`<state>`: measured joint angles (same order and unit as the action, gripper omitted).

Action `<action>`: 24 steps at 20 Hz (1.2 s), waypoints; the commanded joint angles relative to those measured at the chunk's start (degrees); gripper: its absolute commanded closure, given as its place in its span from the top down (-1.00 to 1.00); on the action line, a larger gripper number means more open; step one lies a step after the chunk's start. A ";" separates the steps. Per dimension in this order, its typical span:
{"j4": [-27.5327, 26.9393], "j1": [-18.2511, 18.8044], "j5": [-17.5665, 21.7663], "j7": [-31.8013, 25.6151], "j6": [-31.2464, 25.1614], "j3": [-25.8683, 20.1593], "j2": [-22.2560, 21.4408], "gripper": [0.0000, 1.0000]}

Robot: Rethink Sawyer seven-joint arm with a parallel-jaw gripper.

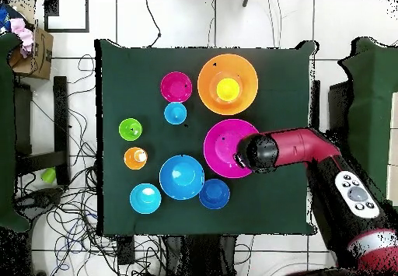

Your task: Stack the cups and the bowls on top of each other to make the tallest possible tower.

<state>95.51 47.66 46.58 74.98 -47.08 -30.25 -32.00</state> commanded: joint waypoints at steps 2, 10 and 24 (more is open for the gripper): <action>5.86 1.57 -3.67 -9.67 -8.43 0.10 -11.42 1.00; -4.81 -1.64 1.21 -9.08 -7.60 -0.48 -3.74 1.00; -9.66 -0.43 2.16 -7.16 1.31 -1.02 5.24 1.00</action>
<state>89.26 48.81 44.52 74.98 -50.20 -29.85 -32.00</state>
